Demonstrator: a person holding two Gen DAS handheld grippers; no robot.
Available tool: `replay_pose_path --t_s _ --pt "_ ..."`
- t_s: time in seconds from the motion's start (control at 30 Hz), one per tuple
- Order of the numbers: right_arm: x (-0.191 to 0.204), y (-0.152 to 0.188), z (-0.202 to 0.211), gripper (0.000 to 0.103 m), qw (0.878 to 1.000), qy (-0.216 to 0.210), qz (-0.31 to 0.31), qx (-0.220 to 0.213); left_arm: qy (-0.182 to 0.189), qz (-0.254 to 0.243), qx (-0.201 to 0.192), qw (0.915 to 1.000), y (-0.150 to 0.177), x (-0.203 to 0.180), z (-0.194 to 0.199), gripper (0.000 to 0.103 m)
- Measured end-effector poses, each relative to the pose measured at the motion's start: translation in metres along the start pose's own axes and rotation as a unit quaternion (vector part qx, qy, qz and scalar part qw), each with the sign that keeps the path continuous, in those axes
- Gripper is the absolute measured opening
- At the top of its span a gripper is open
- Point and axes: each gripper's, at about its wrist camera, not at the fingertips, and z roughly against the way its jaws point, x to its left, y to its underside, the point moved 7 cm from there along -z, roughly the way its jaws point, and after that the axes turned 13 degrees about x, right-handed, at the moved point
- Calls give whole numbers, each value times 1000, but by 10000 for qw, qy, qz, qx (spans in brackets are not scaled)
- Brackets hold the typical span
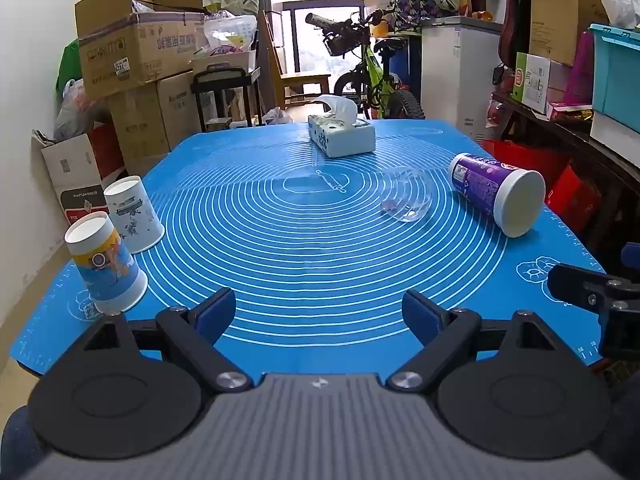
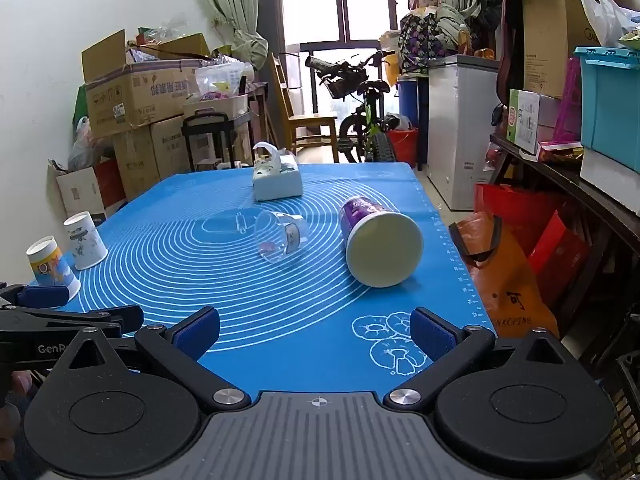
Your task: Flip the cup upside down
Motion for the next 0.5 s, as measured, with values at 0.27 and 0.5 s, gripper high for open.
replay_pose_path --t_s 0.27,0.5 --pt "0 0 -1 100 10000 11 10 18 -13 -13 1 10000 0 1 1 90" --pt "0 0 -1 100 10000 16 7 30 11 53 26 10000 1 6 1 90"
